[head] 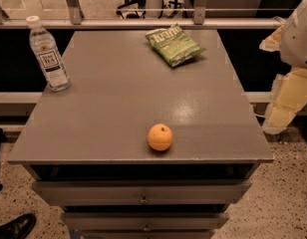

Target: Move blue plastic bottle near green jalapeno chip bag

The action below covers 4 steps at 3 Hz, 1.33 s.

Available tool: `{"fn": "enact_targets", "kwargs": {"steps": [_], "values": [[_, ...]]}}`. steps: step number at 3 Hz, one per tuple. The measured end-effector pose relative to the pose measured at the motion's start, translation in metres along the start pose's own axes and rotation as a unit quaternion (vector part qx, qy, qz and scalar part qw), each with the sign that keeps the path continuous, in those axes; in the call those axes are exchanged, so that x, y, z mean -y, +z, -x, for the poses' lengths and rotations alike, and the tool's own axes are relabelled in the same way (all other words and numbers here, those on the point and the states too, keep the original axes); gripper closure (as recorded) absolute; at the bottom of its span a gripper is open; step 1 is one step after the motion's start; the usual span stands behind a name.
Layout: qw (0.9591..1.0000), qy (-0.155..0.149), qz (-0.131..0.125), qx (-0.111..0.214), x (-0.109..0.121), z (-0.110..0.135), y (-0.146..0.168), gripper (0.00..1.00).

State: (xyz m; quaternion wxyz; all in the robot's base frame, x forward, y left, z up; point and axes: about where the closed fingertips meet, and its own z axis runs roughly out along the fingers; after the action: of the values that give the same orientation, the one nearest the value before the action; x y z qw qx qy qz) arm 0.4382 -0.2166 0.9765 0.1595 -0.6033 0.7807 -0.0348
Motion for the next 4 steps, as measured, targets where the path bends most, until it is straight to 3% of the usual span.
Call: {"fn": "enact_targets", "kwargs": {"steps": [1,2,3,4], "values": [[0.9999,0.0,-0.001,0.012,0.001,0.002,0.003,0.0],[0.9985,-0.003,0.01,0.053,0.0,0.014,0.011,0.0],[0.9932,-0.011,0.006,0.116,0.012,0.05,0.019,0.0],[0.9801,-0.021,-0.032,0.195,0.044,0.114,0.014,0.0]]}}
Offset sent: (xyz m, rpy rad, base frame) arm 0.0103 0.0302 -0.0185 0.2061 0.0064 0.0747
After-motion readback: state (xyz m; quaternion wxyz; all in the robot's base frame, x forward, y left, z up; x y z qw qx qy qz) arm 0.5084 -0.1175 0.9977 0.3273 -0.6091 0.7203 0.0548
